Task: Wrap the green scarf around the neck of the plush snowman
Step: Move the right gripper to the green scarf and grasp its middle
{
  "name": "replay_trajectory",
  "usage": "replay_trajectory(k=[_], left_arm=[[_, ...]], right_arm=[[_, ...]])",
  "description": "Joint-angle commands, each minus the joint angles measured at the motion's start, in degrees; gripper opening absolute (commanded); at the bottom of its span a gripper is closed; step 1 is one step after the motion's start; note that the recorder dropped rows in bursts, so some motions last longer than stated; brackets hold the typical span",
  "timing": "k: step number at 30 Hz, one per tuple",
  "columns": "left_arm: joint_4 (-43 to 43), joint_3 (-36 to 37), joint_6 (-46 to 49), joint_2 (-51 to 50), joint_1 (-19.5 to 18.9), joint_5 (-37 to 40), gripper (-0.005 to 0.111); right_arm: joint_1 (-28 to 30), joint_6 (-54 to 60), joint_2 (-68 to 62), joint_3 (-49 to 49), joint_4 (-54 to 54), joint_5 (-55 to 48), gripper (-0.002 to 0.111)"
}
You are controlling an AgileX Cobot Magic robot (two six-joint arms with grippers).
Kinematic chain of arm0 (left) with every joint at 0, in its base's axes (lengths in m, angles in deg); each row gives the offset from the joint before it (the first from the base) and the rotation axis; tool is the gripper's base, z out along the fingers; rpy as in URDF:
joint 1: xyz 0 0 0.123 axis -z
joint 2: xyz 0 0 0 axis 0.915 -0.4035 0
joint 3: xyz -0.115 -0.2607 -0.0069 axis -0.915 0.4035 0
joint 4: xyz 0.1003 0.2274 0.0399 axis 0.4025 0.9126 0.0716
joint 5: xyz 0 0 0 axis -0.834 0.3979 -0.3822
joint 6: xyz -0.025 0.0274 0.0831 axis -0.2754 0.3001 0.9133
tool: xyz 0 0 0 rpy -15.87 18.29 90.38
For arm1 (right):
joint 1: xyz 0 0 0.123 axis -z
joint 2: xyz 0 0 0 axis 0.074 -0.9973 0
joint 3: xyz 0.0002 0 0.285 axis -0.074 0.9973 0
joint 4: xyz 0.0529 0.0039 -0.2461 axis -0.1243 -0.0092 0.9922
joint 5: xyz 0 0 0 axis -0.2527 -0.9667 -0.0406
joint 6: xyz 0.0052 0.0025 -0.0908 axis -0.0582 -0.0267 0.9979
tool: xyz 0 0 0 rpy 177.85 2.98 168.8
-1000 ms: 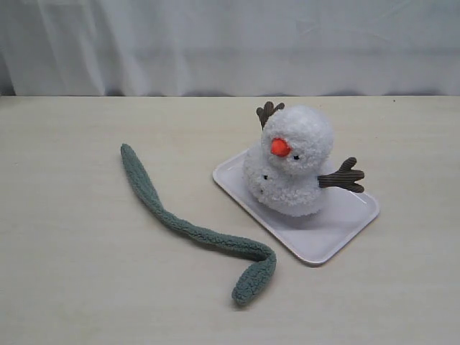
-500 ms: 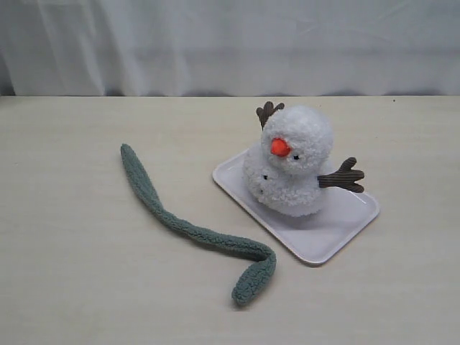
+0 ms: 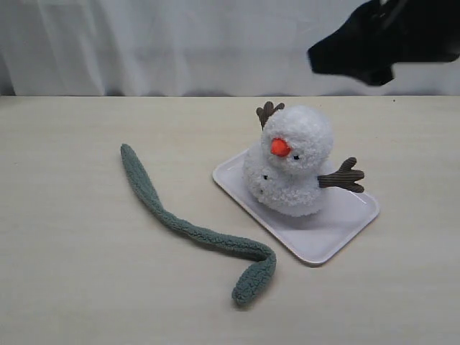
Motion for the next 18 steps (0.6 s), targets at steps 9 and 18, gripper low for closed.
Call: replay_trajectory(k=[9, 18], left_arm=[[-0.40, 0.21, -0.19, 0.10, -0.10, -0.51, 0.000], [-0.40, 0.21, -0.19, 0.10, -0.10, -0.51, 0.000]], right_arm=[[-22.44, -26.91, -21.47, -9.08, 27.30, -2.46, 0.072], [-24.26, -22.11, -39.62, -20.69, 20.94, -3.56, 0.072]])
